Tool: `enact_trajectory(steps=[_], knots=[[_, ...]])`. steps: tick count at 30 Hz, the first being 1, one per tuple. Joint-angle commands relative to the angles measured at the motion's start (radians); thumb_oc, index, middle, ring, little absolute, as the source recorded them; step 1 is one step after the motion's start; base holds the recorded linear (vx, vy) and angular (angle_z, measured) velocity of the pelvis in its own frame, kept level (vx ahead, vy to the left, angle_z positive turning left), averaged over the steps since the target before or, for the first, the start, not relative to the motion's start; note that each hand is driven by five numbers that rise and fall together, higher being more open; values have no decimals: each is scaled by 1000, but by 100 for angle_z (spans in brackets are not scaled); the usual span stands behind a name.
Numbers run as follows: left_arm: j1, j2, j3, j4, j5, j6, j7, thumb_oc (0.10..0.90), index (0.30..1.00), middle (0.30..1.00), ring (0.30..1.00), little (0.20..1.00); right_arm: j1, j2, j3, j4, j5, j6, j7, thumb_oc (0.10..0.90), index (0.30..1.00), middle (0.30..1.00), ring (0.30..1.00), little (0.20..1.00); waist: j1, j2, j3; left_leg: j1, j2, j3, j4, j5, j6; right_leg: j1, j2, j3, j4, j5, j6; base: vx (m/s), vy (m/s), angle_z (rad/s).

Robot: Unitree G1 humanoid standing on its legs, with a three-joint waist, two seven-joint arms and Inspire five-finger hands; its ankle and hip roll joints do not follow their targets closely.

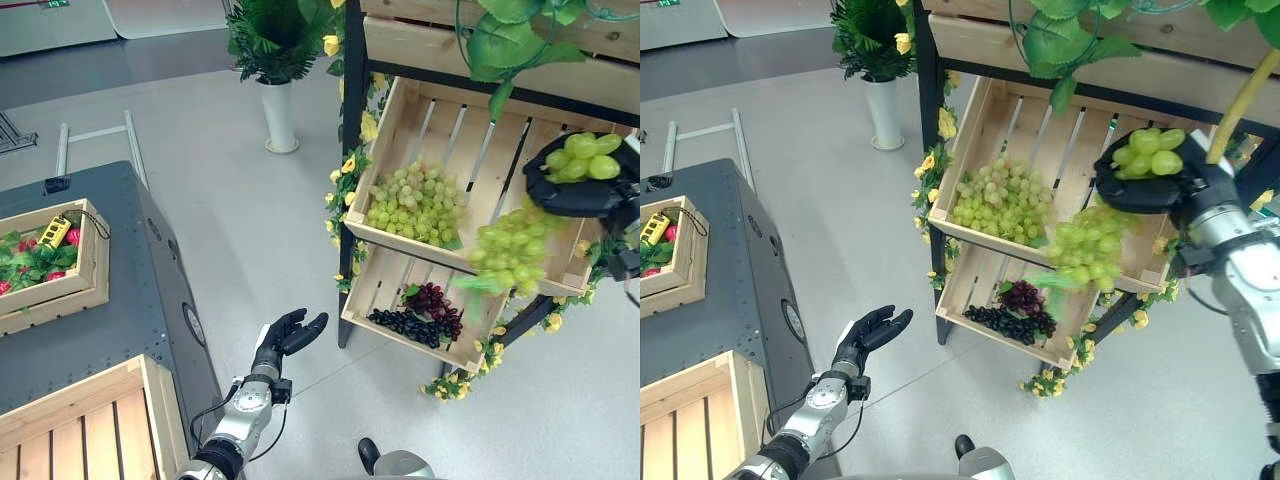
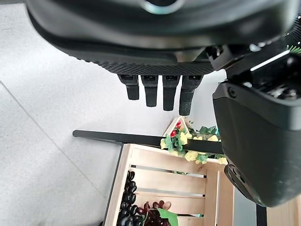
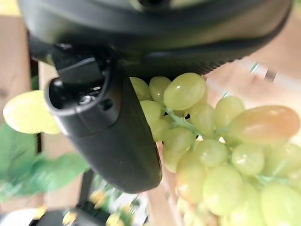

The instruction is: Pick up the fruits from the basket on one side to the basket on the other side

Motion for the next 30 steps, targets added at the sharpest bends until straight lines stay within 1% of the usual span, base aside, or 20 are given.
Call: enact_trajectory(steps=[1,2,3,4,6,9,11,12,13,14,15,16,18,20,21,22,23,26,29,30], knots=[[-84,41,-47,14,13,-66,-17,800,900,900,900,900,-271,-87,-79,87,-42,-205,-84,400,300,300,300,300,61,-27,-89,54,-9,-48,35,-190,25,49,37,-55,3,-64,11,0,0,0],[-85,41,-47,14,12,-66,-18,800,900,900,900,900,-277,-91,-72,93,-48,-211,-85,400,300,300,300,300,62,-27,-89,54,-9,-49,35,-189,25,49,37,-56,2,-64,11,0,0,0],[-83,43,-51,16,14,-67,-19,800,900,900,900,900,-304,-113,-43,115,-100,-245,-110,400,300,300,300,300,70,-30,-92,54,-10,-56,33,-187,26,50,37,-63,2,-65,10,0,0,0],[-82,44,-51,18,13,-67,-21,800,900,900,900,900,-319,-120,-27,122,-126,-259,-122,400,300,300,300,300,72,-30,-93,53,-10,-57,33,-187,26,51,36,-65,2,-65,11,0,0,0],[-83,45,-53,20,15,-66,-24,800,900,900,900,900,-354,-142,10,144,-243,-306,-176,400,300,300,300,300,81,-32,-96,52,-10,-62,31,-185,25,52,35,-74,2,-68,11,0,0,0],[-81,45,-57,19,18,-65,-24,800,900,900,900,900,-388,-162,52,159,-329,-329,-232,400,300,300,300,300,90,-34,-97,52,-10,-70,27,-182,26,54,34,-84,2,-69,12,1,-7,1],[-82,47,-64,16,15,-63,-23,800,900,900,900,900,-430,-181,104,179,-463,-351,-316,400,300,300,300,300,103,-37,-95,50,-10,-79,27,-181,26,56,32,-94,2,-72,12,-31,-39,4],[-82,47,-63,15,15,-63,-23,800,900,900,900,900,-452,-184,129,187,-509,-362,-344,400,300,300,300,300,109,-44,-94,41,-11,-69,26,-161,26,47,31,-94,2,-60,4,0,0,0],[-80,47,-65,14,15,-63,-24,800,900,900,900,900,-458,-189,141,190,-544,-367,-362,400,300,300,300,300,111,-38,-95,48,-10,-83,25,-178,26,55,31,-99,2,-72,11,-61,-56,4],[-78,46,-62,14,19,-66,-23,800,900,900,900,900,-479,-193,168,187,-581,-365,-389,400,300,300,300,300,116,-45,-95,39,-11,-74,24,-159,26,47,30,-100,2,-61,4,-4,-9,4],[-77,45,-62,13,21,-65,-24,800,900,900,900,900,-484,-194,174,186,-586,-364,-396,400,300,300,300,300,117,-46,-95,39,-12,-75,24,-159,26,47,30,-102,2,-62,4,-56,-51,3],[-74,44,-60,14,23,-65,-26,800,900,900,900,900,-517,-202,218,185,-688,-369,-454,400,300,300,300,300,127,-47,-95,39,-12,-81,22,-157,26,50,28,-109,2,-64,4,0,0,0],[-74,43,-60,14,24,-63,-28,800,900,900,900,900,-541,-206,251,187,-774,-366,-499,400,300,300,300,300,132,-47,-96,38,-13,-86,20,-156,26,51,27,-114,2,-65,4,0,-2,3],[-70,42,-58,17,28,-63,-33,800,900,900,900,900,-577,-221,306,194,-908,-350,-545,400,300,300,300,300,142,-49,-97,37,-13,-94,20,-155,26,53,25,-124,2,-67,5,0,-7,17],[-70,41,-57,19,27,-64,-35,800,900,900,900,900,-588,-225,324,198,-946,-342,-552,400,300,300,300,300,143,-49,-98,35,-14,-96,20,-155,26,52,25,-126,2,-67,5,-6,-13,17],[-71,41,-53,20,27,-59,-37,800,900,900,900,900,-596,-236,356,204,-1041,-331,-553,400,300,300,300,300,149,-53,-99,32,-14,-99,20,-154,26,52,24,-130,2,-67,6,-8,-11,8],[-71,40,-51,19,27,-59,-37,800,900,900,900,900,-603,-236,365,206,-1046,-332,-554,400,300,300,300,300,148,-52,-99,32,-14,-99,20,-154,26,52,24,-131,2,-67,6,-18,-13,4],[-71,35,-37,31,27,-61,-42,800,900,900,900,900,-616,-250,451,224,-1175,-306,-508,400,300,300,300,300,155,-57,-101,27,-14,-102,17,-150,27,48,22,-139,2,-68,6,-18,-7,3],[-73,37,-31,36,21,-62,-48,800,900,900,900,900,-607,-246,487,238,-1213,-290,-472,400,300,300,300,300,159,-58,-100,24,-13,-103,17,-149,27,47,20,-143,2,-68,6,-22,-7,1],[-76,38,-30,36,20,-57,-48,800,900,900,900,900,-598,-237,504,247,-1225,-274,-440,400,300,300,300,300,161,-59,-99,24,-13,-103,18,-149,28,48,19,-147,2,-68,6,-34,-9,3]])
